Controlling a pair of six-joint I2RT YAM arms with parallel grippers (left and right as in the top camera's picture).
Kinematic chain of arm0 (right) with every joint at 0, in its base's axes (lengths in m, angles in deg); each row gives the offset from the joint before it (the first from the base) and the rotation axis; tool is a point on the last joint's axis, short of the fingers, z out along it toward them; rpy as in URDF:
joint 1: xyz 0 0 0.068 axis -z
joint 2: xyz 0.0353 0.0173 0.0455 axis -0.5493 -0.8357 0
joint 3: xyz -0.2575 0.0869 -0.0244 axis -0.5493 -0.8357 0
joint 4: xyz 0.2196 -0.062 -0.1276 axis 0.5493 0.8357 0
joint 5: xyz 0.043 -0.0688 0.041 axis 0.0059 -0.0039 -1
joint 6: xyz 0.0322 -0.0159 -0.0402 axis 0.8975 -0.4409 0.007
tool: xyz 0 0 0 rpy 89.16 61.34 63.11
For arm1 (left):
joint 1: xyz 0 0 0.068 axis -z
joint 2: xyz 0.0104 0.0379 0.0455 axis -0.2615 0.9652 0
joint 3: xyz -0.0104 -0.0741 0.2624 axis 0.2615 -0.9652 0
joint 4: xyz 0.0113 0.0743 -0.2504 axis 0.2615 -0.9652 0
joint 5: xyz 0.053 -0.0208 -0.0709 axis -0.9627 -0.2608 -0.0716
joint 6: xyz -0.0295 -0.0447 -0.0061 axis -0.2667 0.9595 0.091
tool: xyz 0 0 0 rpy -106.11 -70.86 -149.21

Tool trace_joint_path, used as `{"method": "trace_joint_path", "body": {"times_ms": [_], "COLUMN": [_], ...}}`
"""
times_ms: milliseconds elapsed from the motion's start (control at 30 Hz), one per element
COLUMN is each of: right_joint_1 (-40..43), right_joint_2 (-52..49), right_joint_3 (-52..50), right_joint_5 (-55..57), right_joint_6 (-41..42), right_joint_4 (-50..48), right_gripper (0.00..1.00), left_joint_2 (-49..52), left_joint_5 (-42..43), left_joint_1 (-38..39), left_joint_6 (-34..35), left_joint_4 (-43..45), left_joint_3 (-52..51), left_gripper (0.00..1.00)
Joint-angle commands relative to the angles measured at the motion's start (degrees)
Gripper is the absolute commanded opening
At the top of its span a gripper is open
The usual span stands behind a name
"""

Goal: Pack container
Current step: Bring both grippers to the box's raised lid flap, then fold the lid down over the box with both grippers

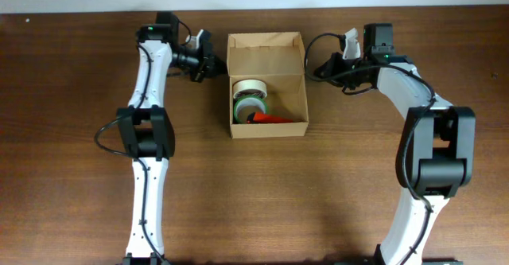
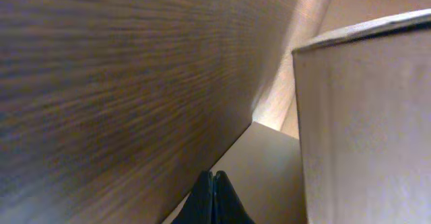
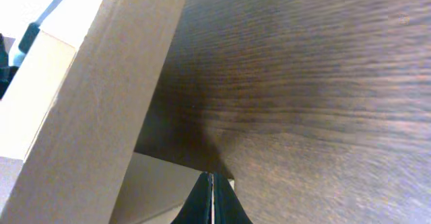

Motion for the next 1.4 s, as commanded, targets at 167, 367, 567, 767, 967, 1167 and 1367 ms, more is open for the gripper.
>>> {"method": "trace_joint_path", "body": {"times_ms": [167, 367, 567, 767, 967, 1167, 1367], "right_joint_1": [-2.91, -3.02, -2.97, -2.97, -2.99, -2.97, -2.97], "right_joint_2": [-1.81, -1.77, -1.68, -1.68, -1.68, -1.68, -1.66], "right_joint_3": [-0.09, -0.07, 2.08, 4.66, 6.95, 9.11, 11.13], "right_joint_5": [-8.28, -12.04, -14.25, -14.49, -14.69, -14.97, -15.76], "right_joint_6": [0.02, -0.04, 0.0, 0.0, 0.0, 0.0, -0.28], "right_joint_4": [-5.68, -10.97, -13.51, -13.55, -13.51, -12.85, -10.21], "right_gripper": [0.04, 0.03, 0.04, 0.04, 0.04, 0.04, 0.04], "left_joint_2": [0.11, 0.09, 0.07, 0.07, 0.07, -0.87, -2.43], "left_joint_5": [3.85, 4.09, 4.04, 4.02, 4.0, 4.28, 4.26], "left_joint_1": [1.97, 1.95, 1.62, 1.14, 0.48, 0.28, 0.28], "left_joint_6": [2.23, -0.2, -5.2, -6.95, -6.93, -6.93, -7.63], "left_joint_4": [2.62, 4.55, 5.62, 7.15, 7.76, 7.48, 7.45], "left_joint_3": [-0.07, 0.13, 2.23, 7.23, 14.05, 15.91, 15.91], "left_gripper": [0.02, 0.02, 0.02, 0.02, 0.01, 0.02, 0.02]}}
